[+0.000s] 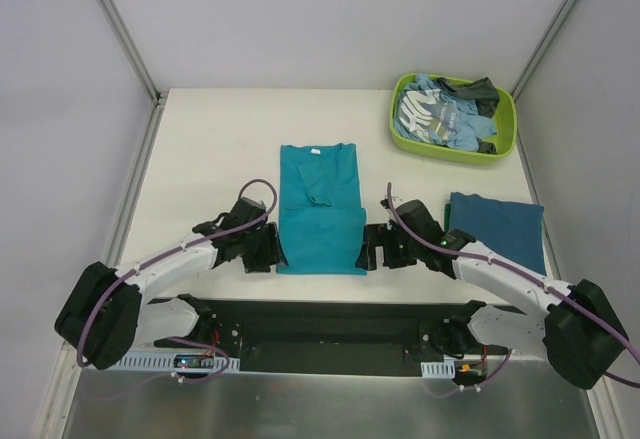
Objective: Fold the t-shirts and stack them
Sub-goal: Grab one side of the 2/3 rectangular tshirt with both arms
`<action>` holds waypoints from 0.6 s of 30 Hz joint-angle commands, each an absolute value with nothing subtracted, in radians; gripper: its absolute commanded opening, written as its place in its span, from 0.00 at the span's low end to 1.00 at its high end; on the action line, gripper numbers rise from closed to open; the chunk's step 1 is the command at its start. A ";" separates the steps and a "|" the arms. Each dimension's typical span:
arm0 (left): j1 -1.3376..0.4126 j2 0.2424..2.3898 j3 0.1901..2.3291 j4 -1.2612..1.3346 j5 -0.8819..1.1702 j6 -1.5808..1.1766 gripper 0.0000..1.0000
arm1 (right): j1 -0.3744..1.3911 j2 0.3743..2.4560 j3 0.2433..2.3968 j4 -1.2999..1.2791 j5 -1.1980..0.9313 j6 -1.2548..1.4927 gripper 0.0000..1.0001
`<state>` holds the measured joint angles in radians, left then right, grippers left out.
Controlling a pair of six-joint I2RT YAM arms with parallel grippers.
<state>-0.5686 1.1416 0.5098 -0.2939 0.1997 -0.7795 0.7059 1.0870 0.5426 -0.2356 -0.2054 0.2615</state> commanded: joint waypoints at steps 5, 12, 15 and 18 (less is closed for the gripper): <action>-0.569 1.226 0.496 -0.287 0.218 -0.802 0.36 | 0.710 1.123 0.552 -0.221 -0.170 0.282 0.97; -0.569 1.270 0.500 -0.285 0.187 -0.808 0.17 | 0.710 1.140 0.557 -0.213 -0.196 0.278 0.98; -0.569 1.290 0.502 -0.285 0.172 -0.821 0.00 | 0.718 1.158 0.551 -0.203 -0.218 0.262 0.98; -0.569 1.293 0.502 -0.285 0.164 -0.811 0.00 | 0.741 1.196 0.557 -0.198 -0.218 0.235 0.99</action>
